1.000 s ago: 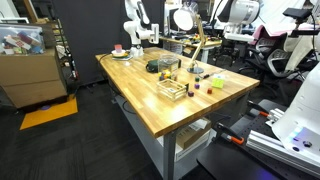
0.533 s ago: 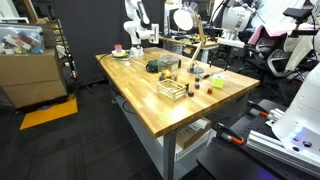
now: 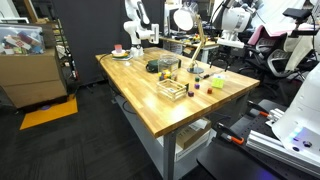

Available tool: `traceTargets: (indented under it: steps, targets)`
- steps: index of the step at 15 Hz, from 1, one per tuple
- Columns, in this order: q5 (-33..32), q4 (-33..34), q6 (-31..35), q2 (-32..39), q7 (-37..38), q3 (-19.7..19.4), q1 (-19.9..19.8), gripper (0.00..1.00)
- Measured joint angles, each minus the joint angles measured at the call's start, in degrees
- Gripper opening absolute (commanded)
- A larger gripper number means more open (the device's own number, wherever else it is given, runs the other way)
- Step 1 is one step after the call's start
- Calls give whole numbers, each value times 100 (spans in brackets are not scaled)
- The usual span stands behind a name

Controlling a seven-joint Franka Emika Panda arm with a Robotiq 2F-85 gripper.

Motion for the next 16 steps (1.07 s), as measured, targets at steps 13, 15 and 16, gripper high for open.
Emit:
traceTargets:
  steps: [13, 15, 16]
  targets:
    - [-1287, 940, 99, 1175, 1568, -28, 143, 100]
    - [-1264, 1123, 71, 1374, 1735, -13, 148, 100]
    - [-1262, 1213, 14, 1413, 1814, -11, 148, 100]
